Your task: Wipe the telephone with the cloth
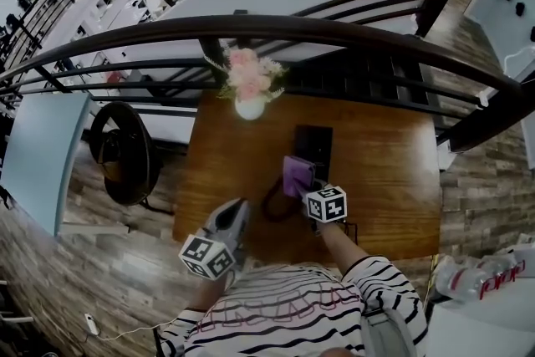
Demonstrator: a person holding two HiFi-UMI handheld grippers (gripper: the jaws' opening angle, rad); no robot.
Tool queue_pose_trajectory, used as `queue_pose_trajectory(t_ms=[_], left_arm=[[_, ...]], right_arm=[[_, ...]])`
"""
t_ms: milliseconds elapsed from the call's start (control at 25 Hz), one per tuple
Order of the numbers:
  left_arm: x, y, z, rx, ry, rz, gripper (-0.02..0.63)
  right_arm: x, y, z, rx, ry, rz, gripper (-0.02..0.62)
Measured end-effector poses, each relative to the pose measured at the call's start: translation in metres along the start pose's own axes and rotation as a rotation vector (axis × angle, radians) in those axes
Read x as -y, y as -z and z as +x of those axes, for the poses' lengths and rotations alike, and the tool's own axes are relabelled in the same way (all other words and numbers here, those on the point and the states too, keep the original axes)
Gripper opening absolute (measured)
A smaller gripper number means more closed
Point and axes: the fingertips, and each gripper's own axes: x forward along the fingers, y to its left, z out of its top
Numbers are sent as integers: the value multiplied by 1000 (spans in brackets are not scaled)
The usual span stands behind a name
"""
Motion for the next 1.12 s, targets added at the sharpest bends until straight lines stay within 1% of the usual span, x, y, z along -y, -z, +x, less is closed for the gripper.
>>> queue_pose_trajectory(t_ms=[200,520,680,880,1000,1120], left_arm=[[7,7,14,-15,34,0,2],[28,18,47,-48,122,1,3],[37,20,59,-54,156,2,2],[40,20,63,-54,168,2,2],[41,18,60,-49,168,6,2],[41,17,54,-48,169,16,3]], right_arm=[[27,7,-18,10,45,31,51],[80,17,-60,36,161,87,51],[96,20,-77,40,199,102,51],[97,19,-83,49,207,111,51],[88,16,-85,66,190,116,51],[73,7,-92,106,163,122,51]])
